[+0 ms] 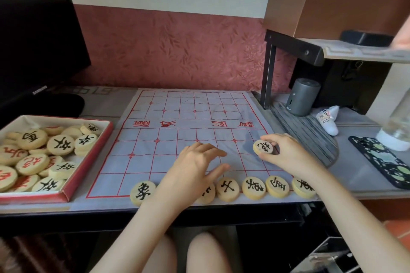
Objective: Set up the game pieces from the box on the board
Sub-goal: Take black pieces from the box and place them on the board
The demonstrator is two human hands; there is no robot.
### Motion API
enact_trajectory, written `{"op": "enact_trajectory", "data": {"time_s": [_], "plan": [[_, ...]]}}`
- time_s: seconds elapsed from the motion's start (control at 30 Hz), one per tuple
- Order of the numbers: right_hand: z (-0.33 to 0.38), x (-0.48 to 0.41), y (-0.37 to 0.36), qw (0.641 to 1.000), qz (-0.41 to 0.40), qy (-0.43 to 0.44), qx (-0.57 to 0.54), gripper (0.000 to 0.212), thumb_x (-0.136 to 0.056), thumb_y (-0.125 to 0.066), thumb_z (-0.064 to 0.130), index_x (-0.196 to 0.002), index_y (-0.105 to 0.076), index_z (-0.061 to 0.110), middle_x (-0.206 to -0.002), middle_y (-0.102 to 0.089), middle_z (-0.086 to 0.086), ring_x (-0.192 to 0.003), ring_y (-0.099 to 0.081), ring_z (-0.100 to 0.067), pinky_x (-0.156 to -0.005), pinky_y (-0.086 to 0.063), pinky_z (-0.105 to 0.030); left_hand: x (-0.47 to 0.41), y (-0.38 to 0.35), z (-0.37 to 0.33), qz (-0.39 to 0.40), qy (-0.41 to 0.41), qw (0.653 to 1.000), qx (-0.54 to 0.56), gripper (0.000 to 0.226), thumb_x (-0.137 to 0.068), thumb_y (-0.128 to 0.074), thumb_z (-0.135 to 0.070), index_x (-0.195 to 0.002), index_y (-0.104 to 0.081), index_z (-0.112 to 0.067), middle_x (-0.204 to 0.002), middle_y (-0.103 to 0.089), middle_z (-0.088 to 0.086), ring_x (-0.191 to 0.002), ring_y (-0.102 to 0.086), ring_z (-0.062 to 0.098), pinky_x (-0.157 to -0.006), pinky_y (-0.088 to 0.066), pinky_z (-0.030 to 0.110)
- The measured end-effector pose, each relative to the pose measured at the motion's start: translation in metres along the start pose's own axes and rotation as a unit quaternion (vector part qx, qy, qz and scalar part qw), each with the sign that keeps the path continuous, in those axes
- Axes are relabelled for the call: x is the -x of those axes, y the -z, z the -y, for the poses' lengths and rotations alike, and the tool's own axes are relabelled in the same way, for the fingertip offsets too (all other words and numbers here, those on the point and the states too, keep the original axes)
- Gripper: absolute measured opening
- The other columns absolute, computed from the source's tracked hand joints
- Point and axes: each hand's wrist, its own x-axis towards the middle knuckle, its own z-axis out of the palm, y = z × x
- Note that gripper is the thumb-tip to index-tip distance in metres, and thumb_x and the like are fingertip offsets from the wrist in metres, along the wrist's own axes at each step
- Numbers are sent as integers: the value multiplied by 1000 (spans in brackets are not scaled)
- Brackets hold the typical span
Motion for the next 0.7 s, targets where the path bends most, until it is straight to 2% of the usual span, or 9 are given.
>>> {"op": "enact_trajectory", "data": {"time_s": [0.07,0.1,0.2,0.3,0.4,0.5,0.6,0.7], "plan": [[2,-3,-2,1000,4,4,11,50,-81,-70,23,-127,-54,17,-86,-38,25,-115,-45,-19,-99,-35,-30,1,3,2,-11,6,1000,6,53,-84,-34,-56,-115,-61,-23,-113,-63,-8,-107,-53,14,-94,-43,35],[2,-4,-3,1000,7,4,12,49,-80,-70,24,-126,-54,17,-87,-40,24,-116,-45,-19,-101,-36,-32,2,3,4,-11,12,1000,9,44,-87,-41,-50,-115,-61,-23,-113,-63,-8,-107,-53,14,-95,-42,34],[-2,-4,-9,999,27,1,19,49,-81,-69,28,-127,-53,19,-114,-56,8,-121,-42,-19,-104,-36,-39,7,3,8,-23,19,999,16,30,-90,-53,-34,-117,-61,-22,-114,-63,-7,-108,-53,14,-96,-38,26],[0,-3,-7,999,33,-2,0,57,-84,-65,32,-135,-44,23,-131,-50,4,-122,-41,-12,-103,-34,-33,11,7,9,-37,29,998,35,32,-89,-54,-33,-120,-58,-23,-112,-62,-10,-108,-52,8,-94,-34,19],[17,-3,1,999,19,14,-44,50,-86,-62,35,-133,-46,28,-119,-50,8,-112,-44,-5,-93,-32,-26,12,14,13,-51,33,997,39,31,-89,-55,-32,-119,-59,-24,-112,-62,-11,-110,-52,6,-95,-36,20],[46,-5,-1,996,29,48,-70,39,-87,-61,36,-125,-53,30,-115,-50,14,-106,-46,-1,-92,-33,-24,16,26,25,-69,51,996,32,27,-89,-56,-30,-115,-61,-25,-112,-62,-11,-109,-53,6,-92,-38,18],[80,-9,-11,987,91,102,-88,36,-87,-61,36,-122,-57,31,-114,-57,19,-109,-51,3,-99,-37,-23,28,41,45,-89,73,993,22,23,-87,-58,-28,-110,-62,-28,-109,-61,-15,-105,-53,3,-89,-38,13],[117,-14,-26,970,161,152,-98,35,-88,-61,33,-122,-59,27,-119,-60,17,-110,-52,6,-96,-35,-11,44,63,70,-111,102,989,4,22,-84,-63,-23,-106,-64,-27,-105,-62,-15,-101,-55,2,-88,-39,13]]}}
